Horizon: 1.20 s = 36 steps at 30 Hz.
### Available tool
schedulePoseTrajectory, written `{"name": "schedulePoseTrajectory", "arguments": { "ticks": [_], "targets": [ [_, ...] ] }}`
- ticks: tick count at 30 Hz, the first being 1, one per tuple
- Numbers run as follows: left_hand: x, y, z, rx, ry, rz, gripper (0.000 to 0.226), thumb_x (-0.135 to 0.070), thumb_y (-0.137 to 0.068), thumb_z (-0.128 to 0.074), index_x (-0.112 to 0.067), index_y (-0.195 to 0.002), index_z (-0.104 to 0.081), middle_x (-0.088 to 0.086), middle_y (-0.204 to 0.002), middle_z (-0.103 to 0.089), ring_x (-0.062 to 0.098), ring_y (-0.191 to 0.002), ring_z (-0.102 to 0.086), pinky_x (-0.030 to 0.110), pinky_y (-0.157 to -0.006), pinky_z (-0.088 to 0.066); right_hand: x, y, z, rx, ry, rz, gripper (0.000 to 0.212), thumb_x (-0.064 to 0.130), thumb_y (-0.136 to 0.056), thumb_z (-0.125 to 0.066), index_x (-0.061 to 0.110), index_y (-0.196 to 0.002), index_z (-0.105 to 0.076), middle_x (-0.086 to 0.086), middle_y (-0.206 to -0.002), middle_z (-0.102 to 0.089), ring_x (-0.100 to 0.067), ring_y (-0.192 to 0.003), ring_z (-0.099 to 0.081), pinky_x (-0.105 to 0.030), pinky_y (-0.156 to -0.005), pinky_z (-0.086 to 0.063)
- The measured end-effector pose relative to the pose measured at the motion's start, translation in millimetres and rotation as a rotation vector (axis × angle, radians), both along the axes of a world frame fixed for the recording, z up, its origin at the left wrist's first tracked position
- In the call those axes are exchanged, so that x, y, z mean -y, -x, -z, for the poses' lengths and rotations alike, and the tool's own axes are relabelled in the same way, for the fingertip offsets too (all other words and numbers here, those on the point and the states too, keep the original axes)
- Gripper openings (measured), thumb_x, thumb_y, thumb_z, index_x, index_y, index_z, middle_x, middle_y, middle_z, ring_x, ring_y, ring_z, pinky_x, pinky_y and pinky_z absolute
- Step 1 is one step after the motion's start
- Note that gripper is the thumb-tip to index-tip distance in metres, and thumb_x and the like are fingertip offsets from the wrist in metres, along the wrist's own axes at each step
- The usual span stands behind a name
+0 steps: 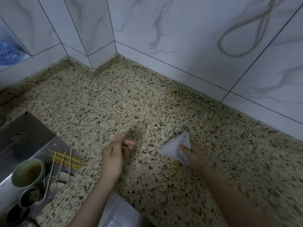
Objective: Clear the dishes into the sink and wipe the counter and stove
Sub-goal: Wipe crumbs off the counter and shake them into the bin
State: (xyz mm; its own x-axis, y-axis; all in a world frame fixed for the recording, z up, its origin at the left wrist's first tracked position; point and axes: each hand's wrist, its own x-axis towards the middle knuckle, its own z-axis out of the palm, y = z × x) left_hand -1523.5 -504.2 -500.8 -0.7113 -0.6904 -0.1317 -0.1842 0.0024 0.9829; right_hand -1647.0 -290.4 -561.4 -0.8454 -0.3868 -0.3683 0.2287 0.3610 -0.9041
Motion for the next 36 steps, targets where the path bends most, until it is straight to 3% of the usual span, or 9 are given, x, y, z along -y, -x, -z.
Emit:
{"name": "schedulePoseTrajectory", "arguments": {
  "ticks": [1,4,8,11,17,23,27,32,36],
  "targets": [
    [-0.1,-2.2,-1.3,0.003,0.008,0.006,0.054,-0.040,-0.097,-0.033,-0.024,-0.064,-0.073,0.005,-0.062,-0.063,0.007,-0.048,-0.051,0.046,-0.083,-0.046,-2.0,-8.1,-3.4,0.022,-0.002,0.013,0.110,0.073,-0.064,-0.063,-0.026,-0.109,-0.042,-0.048,-0.110,-0.039,-0.056,-0.100,-0.045,-0.055,-0.077,-0.048],
    [-4.6,-8.8,-6.3,0.009,0.016,0.037,0.056,-0.053,-0.095,-0.032,-0.031,-0.063,-0.073,-0.007,-0.061,-0.065,0.005,-0.051,-0.051,0.043,-0.076,-0.044,-9.8,-25.3,-21.0,0.173,0.033,0.145,0.055,0.034,-0.093,-0.054,-0.016,-0.115,-0.046,-0.041,-0.119,-0.046,-0.049,-0.104,-0.050,-0.059,-0.098,-0.040],
    [-19.6,-17.0,-19.1,-0.008,-0.002,0.118,0.056,-0.043,-0.098,-0.031,-0.014,-0.072,-0.071,-0.012,-0.066,-0.067,0.010,-0.056,-0.055,0.066,-0.093,-0.036,-26.5,-38.1,-31.2,0.377,0.182,0.394,0.067,0.048,-0.088,-0.054,-0.002,-0.133,-0.046,-0.023,-0.133,-0.052,-0.040,-0.116,-0.053,-0.045,-0.102,-0.041],
    [-30.1,-18.4,-33.1,-0.023,0.032,0.144,0.052,-0.036,-0.099,-0.031,-0.010,-0.076,-0.070,-0.012,-0.064,-0.066,-0.002,-0.055,-0.054,0.052,-0.081,-0.045,-35.9,-40.9,-37.7,0.508,0.367,0.587,0.052,0.030,-0.097,-0.042,-0.002,-0.138,-0.039,-0.024,-0.140,-0.044,-0.041,-0.130,-0.043,-0.047,-0.100,-0.039],
    [-50.3,-4.2,-66.3,-0.034,0.014,0.109,0.052,-0.035,-0.099,-0.030,-0.006,-0.082,-0.069,-0.005,-0.066,-0.065,-0.002,-0.049,-0.052,0.014,-0.051,-0.038,-52.6,-22.8,-49.2,0.563,0.711,0.622,0.036,0.031,-0.091,-0.048,0.009,-0.116,-0.061,-0.011,-0.101,-0.070,-0.030,-0.091,-0.065,-0.047,-0.090,-0.046],
    [-72.7,17.2,-86.6,-0.053,-0.046,-0.002,0.050,-0.033,-0.101,-0.029,-0.006,-0.090,-0.068,-0.001,-0.067,-0.061,0.003,-0.047,-0.047,0.013,-0.044,-0.036,-55.1,5.3,-55.8,0.528,0.938,0.709,0.030,0.026,-0.092,-0.050,0.021,-0.084,-0.078,-0.003,-0.089,-0.073,-0.018,-0.078,-0.071,-0.040,-0.077,-0.057],
    [-83.5,24.3,-89.1,-0.039,-0.058,-0.011,0.046,-0.036,-0.100,-0.029,-0.012,-0.091,-0.068,0.001,-0.069,-0.064,0.006,-0.050,-0.050,0.017,-0.044,-0.037,-40.2,18.5,-72.8,0.476,0.965,0.661,0.013,0.022,-0.088,-0.057,0.017,-0.093,-0.069,-0.002,-0.080,-0.072,-0.015,-0.070,-0.071,-0.032,-0.067,-0.060],
    [-55.3,22.0,-84.3,-0.047,-0.111,-0.093,0.043,-0.033,-0.101,-0.030,-0.011,-0.093,-0.067,0.010,-0.079,-0.067,0.013,-0.057,-0.057,0.022,-0.048,-0.042,-19.6,41.0,-76.0,0.447,0.891,0.658,0.022,0.024,-0.097,-0.046,0.022,-0.095,-0.068,0.001,-0.079,-0.073,-0.012,-0.067,-0.071,-0.028,-0.060,-0.059],
    [-26.2,24.9,-73.6,-0.057,-0.152,-0.118,0.042,-0.029,-0.101,-0.031,-0.004,-0.098,-0.065,0.014,-0.081,-0.066,0.021,-0.061,-0.056,0.020,-0.045,-0.044,4.6,54.2,-75.3,0.383,0.830,0.637,0.052,0.024,-0.099,-0.040,0.030,-0.064,-0.078,0.005,-0.075,-0.075,-0.011,-0.067,-0.072,-0.028,-0.057,-0.059]
  ]
}}
